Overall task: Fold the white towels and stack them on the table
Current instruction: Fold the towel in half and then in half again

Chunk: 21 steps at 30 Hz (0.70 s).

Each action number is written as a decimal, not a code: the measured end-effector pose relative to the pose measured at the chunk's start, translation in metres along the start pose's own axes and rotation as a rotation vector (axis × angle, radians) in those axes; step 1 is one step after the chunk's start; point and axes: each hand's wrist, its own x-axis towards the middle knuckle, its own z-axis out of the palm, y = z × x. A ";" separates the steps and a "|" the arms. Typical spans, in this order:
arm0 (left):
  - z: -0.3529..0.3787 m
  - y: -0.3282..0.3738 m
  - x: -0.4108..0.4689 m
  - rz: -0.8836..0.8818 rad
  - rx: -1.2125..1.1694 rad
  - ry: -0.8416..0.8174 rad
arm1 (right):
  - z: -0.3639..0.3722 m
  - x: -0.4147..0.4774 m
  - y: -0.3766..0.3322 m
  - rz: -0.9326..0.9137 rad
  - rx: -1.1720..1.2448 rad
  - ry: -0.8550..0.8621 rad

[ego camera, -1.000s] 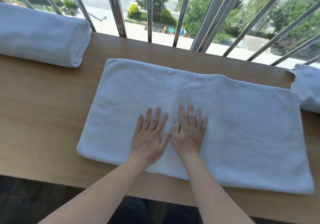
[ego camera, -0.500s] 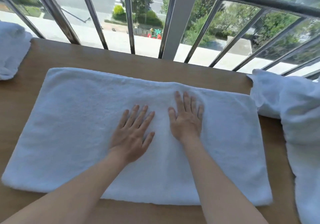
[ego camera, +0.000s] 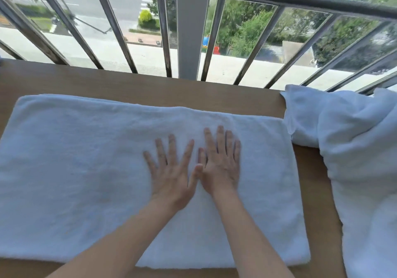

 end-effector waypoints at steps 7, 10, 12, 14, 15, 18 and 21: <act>0.018 0.056 0.029 0.347 0.112 -0.069 | -0.031 -0.067 0.120 0.316 0.047 0.067; 0.021 0.083 0.057 0.390 0.131 -0.104 | -0.038 -0.091 0.149 0.355 0.187 0.080; 0.023 0.106 0.074 0.459 0.152 -0.106 | -0.038 -0.109 0.160 0.423 0.293 0.099; 0.026 0.129 0.093 0.526 0.176 -0.085 | -0.036 -0.125 0.166 0.488 0.315 0.194; 0.028 0.140 0.103 0.532 0.174 -0.071 | -0.033 -0.133 0.167 0.512 0.276 0.261; 0.030 0.168 0.130 0.445 0.098 -0.071 | -0.020 -0.151 0.168 0.636 0.327 0.418; 0.030 0.191 0.146 0.388 -0.046 -0.050 | -0.014 -0.158 0.164 0.678 0.399 0.450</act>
